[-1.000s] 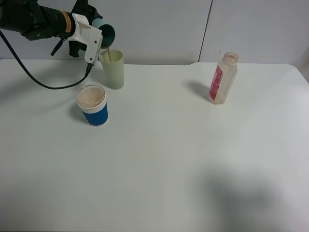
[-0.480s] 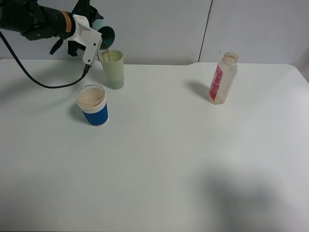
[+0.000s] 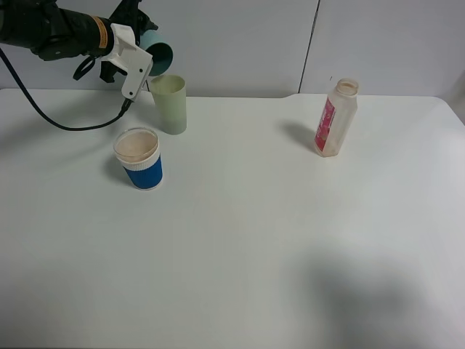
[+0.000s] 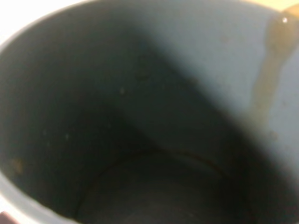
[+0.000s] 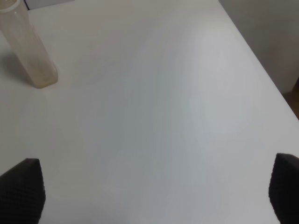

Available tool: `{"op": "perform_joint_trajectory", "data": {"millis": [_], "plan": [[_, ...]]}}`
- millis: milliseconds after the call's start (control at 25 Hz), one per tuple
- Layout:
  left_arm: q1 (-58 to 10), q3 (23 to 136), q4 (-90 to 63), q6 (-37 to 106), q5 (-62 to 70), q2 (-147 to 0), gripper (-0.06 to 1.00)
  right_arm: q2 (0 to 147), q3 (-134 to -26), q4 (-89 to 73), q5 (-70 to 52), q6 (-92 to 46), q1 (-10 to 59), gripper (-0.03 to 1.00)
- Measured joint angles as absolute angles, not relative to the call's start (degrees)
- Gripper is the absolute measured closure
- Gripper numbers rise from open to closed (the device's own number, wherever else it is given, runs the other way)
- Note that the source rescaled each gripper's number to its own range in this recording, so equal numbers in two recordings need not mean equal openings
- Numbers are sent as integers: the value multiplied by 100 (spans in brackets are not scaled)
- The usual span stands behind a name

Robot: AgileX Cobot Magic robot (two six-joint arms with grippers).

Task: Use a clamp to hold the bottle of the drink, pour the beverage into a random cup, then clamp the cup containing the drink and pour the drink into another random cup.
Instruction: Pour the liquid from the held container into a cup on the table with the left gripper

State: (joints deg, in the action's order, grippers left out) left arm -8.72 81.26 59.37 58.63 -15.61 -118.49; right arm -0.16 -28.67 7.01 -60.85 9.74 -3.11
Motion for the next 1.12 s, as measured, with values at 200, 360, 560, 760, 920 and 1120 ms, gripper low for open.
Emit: {"op": "perform_joint_trajectory", "data": {"millis": [200,360,560,760,920,1120], "plan": [[-872,8126,5937,5965,-1585,-11849,93,-16,-2867,701,-6085,974,-311,0],[-872,8126,5937,5969,-1597,-11849,93,-16,-2867,701,-6085,974,-311,0],[-872,8126,5937,5912,-1597,-11849,93,-16,-2867,701,-6085,974,-311,0],[-872,8132,5937,5544,-1597,-11764,93,-16,-2867,701,-6085,974,-311,0],[-872,8149,5937,5465,-1606,-11708,93,-16,-2867,701,-6085,974,-311,0],[-872,8149,5864,4627,-1611,-11685,93,-16,-2867,701,-6085,974,-311,0]]}}
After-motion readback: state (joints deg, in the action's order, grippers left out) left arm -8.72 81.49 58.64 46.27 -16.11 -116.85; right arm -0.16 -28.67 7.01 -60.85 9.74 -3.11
